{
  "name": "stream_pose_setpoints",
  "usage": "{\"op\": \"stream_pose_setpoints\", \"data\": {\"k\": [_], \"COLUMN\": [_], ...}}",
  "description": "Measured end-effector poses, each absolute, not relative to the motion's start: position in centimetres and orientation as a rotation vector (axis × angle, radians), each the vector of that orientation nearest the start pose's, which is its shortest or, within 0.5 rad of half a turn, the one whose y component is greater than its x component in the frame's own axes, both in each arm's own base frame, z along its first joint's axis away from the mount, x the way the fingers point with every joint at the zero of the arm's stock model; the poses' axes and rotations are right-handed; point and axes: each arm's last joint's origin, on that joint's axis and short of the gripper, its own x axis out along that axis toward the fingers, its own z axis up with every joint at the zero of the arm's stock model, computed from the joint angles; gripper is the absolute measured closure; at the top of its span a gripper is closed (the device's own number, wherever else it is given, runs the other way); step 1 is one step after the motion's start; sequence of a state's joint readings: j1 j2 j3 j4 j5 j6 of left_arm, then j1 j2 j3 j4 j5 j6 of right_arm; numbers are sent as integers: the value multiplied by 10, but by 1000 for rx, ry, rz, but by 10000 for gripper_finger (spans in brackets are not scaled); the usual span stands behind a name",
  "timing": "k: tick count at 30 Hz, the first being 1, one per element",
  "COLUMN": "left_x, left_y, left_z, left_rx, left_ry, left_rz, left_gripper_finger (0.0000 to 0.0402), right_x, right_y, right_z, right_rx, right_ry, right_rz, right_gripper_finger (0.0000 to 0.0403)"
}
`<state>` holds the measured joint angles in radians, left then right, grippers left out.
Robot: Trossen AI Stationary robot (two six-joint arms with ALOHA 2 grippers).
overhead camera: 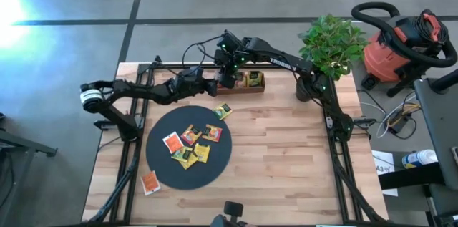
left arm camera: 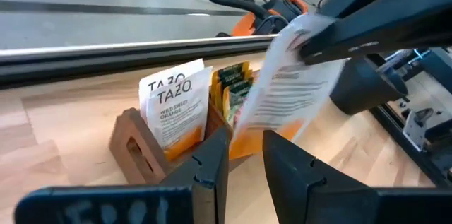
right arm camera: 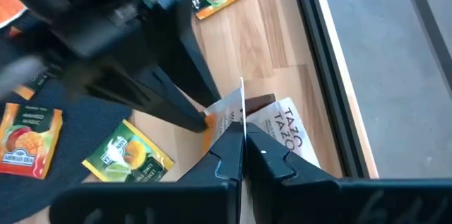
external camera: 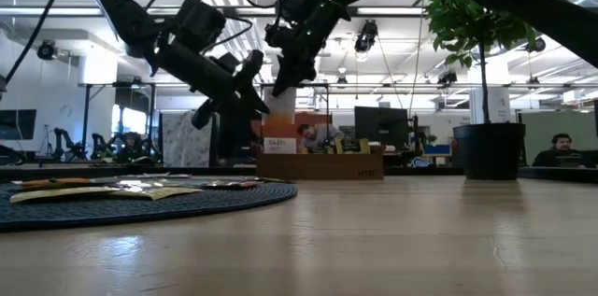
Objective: Pick & Place Tea
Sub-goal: Put the orange tea bag into the left section of the wooden organizer
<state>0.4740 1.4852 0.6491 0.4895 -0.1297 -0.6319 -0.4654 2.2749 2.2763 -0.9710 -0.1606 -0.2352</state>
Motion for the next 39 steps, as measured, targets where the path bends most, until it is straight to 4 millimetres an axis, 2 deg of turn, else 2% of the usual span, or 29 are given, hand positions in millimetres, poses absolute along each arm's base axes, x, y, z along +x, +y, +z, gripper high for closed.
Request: {"op": "stream_pose_setpoints", "data": {"k": [8, 16, 23, 28, 35, 39], "left_x": [235, 206, 191, 189, 189, 189], "left_y": [121, 99, 93, 91, 91, 91], "left_z": [227, 253, 245, 238, 237, 237], "left_rx": [-610, -589, -651, -686, -691, -688], "left_ry": [205, 83, 48, 46, 43, 42], "left_rz": [680, 678, 696, 698, 700, 705], "left_gripper_finger": [319, 319, 319, 319, 319, 319], "right_x": [437, 439, 441, 442, 441, 444], "right_y": [-228, -229, -230, -229, -230, -231], "right_z": [276, 249, 237, 223, 212, 198], "right_rx": [53, -48, -44, -80, -139, -142], "right_ry": [947, 971, 936, 938, 949, 967], "right_rz": [-175, -109, -75, -43, -27, -23], "right_gripper_finger": [394, 394, 394, 394, 394, 394]}}
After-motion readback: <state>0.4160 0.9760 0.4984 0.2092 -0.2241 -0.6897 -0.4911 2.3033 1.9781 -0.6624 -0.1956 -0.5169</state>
